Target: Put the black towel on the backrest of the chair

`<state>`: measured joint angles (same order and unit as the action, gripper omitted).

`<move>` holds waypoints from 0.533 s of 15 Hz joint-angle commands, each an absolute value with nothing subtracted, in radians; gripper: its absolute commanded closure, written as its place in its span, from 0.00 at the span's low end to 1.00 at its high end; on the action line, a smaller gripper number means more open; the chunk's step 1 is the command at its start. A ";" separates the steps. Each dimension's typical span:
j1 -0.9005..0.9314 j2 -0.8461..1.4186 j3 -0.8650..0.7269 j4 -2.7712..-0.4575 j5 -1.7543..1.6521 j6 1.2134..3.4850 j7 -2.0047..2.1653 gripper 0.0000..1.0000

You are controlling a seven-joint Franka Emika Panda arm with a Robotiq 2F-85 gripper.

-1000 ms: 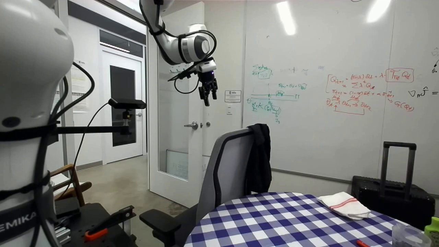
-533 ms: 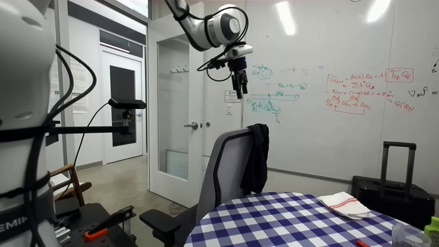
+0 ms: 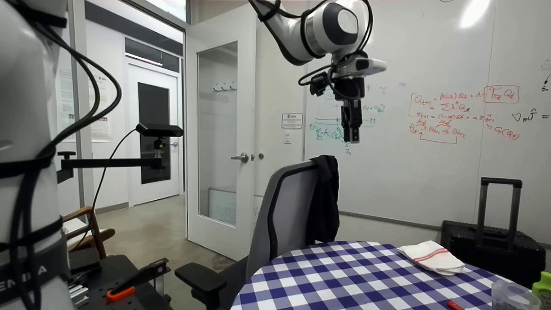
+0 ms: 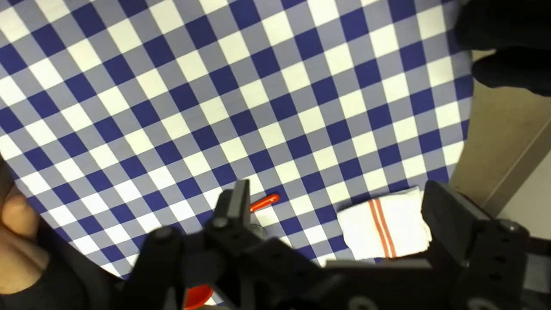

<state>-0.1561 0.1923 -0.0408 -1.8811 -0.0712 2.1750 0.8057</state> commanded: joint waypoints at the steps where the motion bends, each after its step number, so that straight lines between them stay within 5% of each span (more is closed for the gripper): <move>1: -0.285 0.121 0.018 -2.029 0.009 2.190 0.533 0.00; 8: -0.319 0.057 -0.121 -2.217 0.020 2.062 0.060 0.00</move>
